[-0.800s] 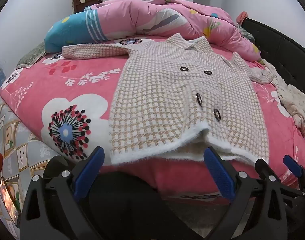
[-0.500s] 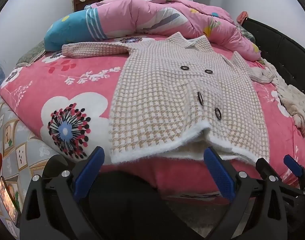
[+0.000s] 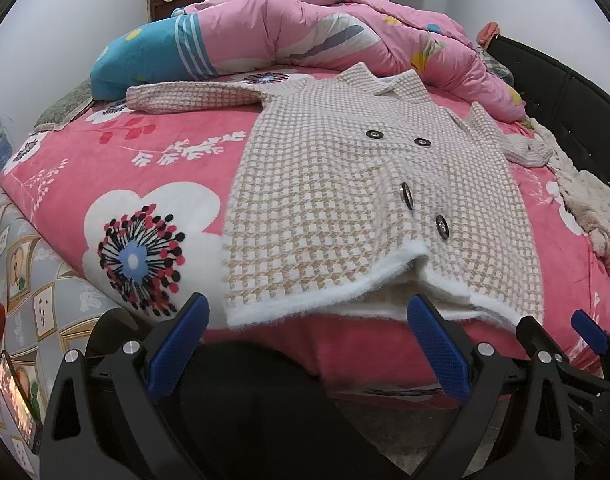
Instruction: Fold large clothes
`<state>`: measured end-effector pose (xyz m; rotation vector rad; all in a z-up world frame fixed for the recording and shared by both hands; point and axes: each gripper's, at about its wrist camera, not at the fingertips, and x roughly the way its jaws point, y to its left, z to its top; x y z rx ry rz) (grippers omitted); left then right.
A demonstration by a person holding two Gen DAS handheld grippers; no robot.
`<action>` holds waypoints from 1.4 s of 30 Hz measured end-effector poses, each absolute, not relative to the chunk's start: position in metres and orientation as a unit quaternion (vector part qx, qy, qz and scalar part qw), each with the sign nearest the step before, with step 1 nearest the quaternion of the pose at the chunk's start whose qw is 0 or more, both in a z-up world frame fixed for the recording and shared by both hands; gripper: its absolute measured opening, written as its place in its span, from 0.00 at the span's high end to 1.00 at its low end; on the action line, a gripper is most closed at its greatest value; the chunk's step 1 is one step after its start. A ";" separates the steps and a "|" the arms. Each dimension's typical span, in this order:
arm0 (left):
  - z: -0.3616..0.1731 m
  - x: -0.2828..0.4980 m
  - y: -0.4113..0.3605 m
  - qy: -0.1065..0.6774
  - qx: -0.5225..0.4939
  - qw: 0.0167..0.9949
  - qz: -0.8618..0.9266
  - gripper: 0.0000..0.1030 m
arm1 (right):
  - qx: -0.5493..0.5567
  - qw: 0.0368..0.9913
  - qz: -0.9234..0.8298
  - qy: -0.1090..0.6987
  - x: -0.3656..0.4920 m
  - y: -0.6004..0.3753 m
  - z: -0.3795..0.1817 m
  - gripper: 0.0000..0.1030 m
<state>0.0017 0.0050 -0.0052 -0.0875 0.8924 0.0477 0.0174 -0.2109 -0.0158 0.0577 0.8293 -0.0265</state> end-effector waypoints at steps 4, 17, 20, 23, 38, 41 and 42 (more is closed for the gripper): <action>-0.005 0.002 0.005 0.432 -0.042 0.901 0.023 0.05 | 0.027 0.915 -0.013 0.403 0.018 -0.209 -0.016 0.07; -0.005 0.002 0.006 0.430 -0.041 0.901 0.025 0.05 | 0.027 0.915 -0.015 0.403 0.018 -0.210 -0.016 0.07; -0.003 0.003 0.008 0.430 -0.040 0.902 0.026 0.05 | 0.028 0.915 -0.014 0.403 0.018 -0.211 -0.015 0.07; -0.003 0.003 0.009 0.429 -0.040 0.902 0.028 0.05 | 0.028 0.915 -0.014 0.403 0.018 -0.211 -0.014 0.07; -0.002 0.002 0.009 0.426 -0.036 0.903 0.033 0.05 | 0.028 0.915 -0.012 0.402 0.020 -0.208 -0.015 0.07; -0.001 0.002 0.009 0.426 -0.035 0.903 0.034 0.05 | 0.027 0.915 -0.012 0.402 0.021 -0.208 -0.014 0.07; -0.001 0.002 0.009 0.426 -0.034 0.903 0.034 0.05 | 0.028 0.915 -0.013 0.402 0.021 -0.208 -0.014 0.07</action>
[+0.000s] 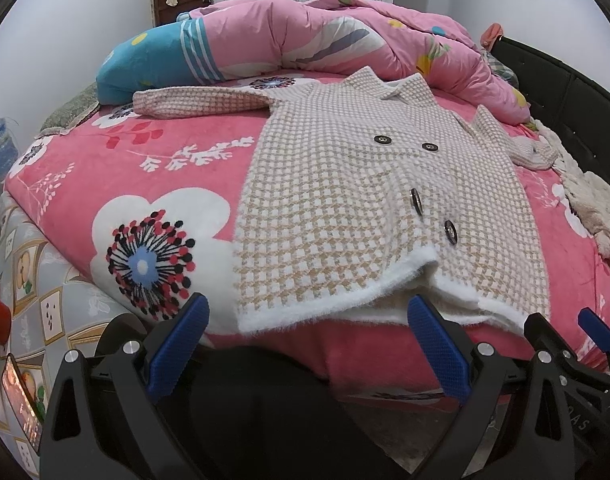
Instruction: Fold large clothes
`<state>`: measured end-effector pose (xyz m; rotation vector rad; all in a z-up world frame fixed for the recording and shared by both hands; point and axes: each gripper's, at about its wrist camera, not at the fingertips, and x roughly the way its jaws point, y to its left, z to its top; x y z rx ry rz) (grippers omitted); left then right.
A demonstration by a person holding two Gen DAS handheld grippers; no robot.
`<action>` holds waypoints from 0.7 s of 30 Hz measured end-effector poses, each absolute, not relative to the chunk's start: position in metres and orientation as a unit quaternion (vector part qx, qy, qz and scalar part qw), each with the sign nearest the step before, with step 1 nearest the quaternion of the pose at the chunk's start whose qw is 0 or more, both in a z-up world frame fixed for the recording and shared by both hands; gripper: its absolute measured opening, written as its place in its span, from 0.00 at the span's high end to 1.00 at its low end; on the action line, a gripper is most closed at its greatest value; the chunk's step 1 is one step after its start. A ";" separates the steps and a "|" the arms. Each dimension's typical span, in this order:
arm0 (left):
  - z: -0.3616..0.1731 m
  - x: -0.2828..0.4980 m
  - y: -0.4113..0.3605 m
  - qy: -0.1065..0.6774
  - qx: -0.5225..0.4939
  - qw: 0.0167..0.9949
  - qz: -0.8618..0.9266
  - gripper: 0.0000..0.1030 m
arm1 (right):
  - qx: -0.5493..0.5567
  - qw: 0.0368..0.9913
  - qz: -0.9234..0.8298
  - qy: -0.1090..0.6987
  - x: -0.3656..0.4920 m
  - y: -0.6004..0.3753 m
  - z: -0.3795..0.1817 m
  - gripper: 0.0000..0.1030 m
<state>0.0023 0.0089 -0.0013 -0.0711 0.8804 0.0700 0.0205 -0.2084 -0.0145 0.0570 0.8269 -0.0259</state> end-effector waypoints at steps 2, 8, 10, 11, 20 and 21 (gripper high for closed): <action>-0.001 0.002 0.009 0.426 -0.034 0.903 0.034 0.05 | 0.028 0.915 -0.012 0.402 0.021 -0.208 -0.014 0.07; -0.001 0.003 0.009 0.426 -0.033 0.904 0.035 0.05 | 0.028 0.915 -0.012 0.402 0.021 -0.208 -0.014 0.07; 0.000 0.003 0.009 0.426 -0.033 0.904 0.035 0.05 | 0.027 0.915 -0.012 0.402 0.021 -0.208 -0.015 0.07; 0.000 0.004 0.009 0.426 -0.033 0.904 0.035 0.05 | 0.027 0.915 -0.013 0.402 0.021 -0.208 -0.014 0.07; 0.001 0.004 0.012 0.424 -0.032 0.904 0.036 0.05 | 0.028 0.916 -0.012 0.400 0.022 -0.207 -0.012 0.07; 0.001 0.004 0.012 0.424 -0.032 0.904 0.036 0.05 | 0.028 0.916 -0.012 0.400 0.022 -0.207 -0.012 0.07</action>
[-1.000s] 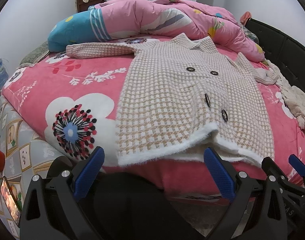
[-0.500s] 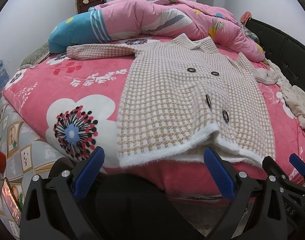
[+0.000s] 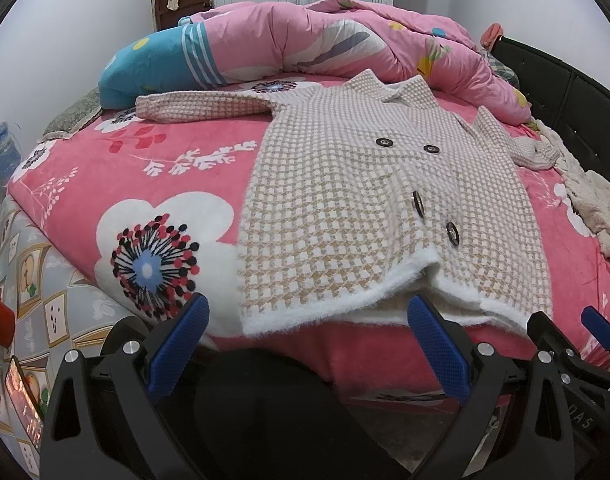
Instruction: Fold large clothes
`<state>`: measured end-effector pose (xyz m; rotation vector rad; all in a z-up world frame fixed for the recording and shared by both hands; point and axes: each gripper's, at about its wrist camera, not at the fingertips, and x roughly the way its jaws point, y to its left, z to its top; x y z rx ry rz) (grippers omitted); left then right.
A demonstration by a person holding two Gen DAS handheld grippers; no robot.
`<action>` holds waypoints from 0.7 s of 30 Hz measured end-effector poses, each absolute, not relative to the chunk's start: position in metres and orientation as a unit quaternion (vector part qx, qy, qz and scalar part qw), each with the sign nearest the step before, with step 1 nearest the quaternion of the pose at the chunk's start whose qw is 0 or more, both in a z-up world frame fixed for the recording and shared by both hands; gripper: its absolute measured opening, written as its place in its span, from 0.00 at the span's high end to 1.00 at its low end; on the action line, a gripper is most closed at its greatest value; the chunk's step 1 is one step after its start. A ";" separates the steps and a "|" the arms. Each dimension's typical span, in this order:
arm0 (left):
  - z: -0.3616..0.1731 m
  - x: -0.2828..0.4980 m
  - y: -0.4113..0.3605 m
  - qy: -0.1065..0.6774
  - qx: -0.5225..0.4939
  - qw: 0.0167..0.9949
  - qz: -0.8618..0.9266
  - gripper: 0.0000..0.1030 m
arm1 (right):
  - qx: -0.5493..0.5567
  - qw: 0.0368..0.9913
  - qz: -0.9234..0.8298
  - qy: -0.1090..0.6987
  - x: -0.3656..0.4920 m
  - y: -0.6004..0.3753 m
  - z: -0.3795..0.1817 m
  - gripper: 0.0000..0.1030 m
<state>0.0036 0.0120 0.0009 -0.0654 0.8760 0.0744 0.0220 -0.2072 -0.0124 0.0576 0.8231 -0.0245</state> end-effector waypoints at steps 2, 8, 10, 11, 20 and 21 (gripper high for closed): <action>0.002 0.004 0.013 0.423 -0.031 0.905 0.037 0.05 | 0.028 0.916 -0.012 0.399 0.022 -0.207 -0.012 0.07; 0.004 0.003 0.016 0.420 -0.031 0.906 0.040 0.05 | 0.028 0.918 -0.011 0.396 0.023 -0.206 -0.009 0.07; 0.004 0.002 0.015 0.420 -0.031 0.906 0.041 0.05 | 0.027 0.918 -0.010 0.395 0.021 -0.206 -0.009 0.07; 0.003 0.001 0.015 0.420 -0.031 0.906 0.041 0.05 | 0.027 0.918 -0.010 0.395 0.022 -0.206 -0.009 0.07; -0.004 0.004 0.020 0.426 -0.037 0.903 0.044 0.05 | 0.021 0.921 -0.018 0.388 0.024 -0.211 -0.010 0.07; -0.005 0.005 0.023 0.427 -0.038 0.902 0.047 0.05 | 0.021 0.921 -0.021 0.388 0.025 -0.213 -0.011 0.07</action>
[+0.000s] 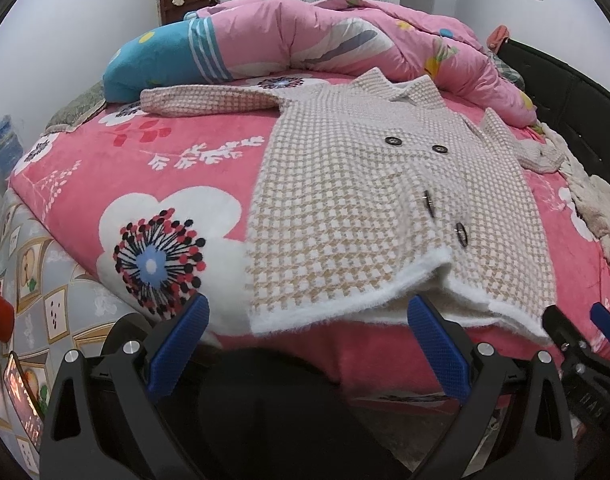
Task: Fold large clothes
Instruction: 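Lower both tools onto the coat, each toward a sleeve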
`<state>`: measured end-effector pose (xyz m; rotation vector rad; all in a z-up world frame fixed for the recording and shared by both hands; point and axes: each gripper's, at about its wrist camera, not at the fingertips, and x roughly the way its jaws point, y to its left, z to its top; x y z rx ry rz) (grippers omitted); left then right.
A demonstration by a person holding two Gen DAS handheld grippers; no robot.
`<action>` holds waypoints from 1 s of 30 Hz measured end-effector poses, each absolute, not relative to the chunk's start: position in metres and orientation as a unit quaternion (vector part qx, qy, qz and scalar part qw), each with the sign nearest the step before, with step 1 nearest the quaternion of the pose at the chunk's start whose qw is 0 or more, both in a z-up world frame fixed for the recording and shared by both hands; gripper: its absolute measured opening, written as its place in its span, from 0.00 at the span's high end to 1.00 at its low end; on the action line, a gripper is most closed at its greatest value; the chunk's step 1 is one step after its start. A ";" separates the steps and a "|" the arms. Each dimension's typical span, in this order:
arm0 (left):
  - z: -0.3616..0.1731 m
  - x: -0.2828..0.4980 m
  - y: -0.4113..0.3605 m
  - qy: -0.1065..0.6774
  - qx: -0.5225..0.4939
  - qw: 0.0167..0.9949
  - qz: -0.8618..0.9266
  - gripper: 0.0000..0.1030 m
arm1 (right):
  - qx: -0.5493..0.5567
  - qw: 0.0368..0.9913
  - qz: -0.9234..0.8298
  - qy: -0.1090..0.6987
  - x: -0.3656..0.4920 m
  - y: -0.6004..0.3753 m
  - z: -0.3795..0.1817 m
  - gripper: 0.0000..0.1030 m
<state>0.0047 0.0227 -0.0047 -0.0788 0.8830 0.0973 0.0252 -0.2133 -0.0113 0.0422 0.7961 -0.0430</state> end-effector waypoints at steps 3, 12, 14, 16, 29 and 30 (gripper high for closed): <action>-0.008 0.009 0.031 0.428 -0.040 0.901 0.057 0.05 | 0.019 0.922 -0.032 0.386 0.031 -0.223 -0.015 0.07; -0.027 0.069 0.063 0.449 -0.031 0.890 0.078 0.05 | 0.026 0.916 -0.059 0.395 0.070 -0.274 -0.029 0.07; -0.036 0.093 0.066 0.456 -0.024 0.886 0.075 0.05 | 0.023 0.911 -0.058 0.407 0.084 -0.283 -0.036 0.07; -0.048 0.116 0.068 0.466 -0.020 0.882 0.071 0.05 | 0.011 0.906 -0.059 0.420 0.099 -0.288 -0.045 0.07; -0.091 0.155 0.084 0.487 -0.039 0.872 0.028 0.04 | 0.067 0.878 -0.008 0.475 0.141 -0.316 -0.085 0.07; -0.091 0.155 0.085 0.486 -0.041 0.873 0.025 0.04 | 0.067 0.877 -0.007 0.475 0.140 -0.316 -0.086 0.07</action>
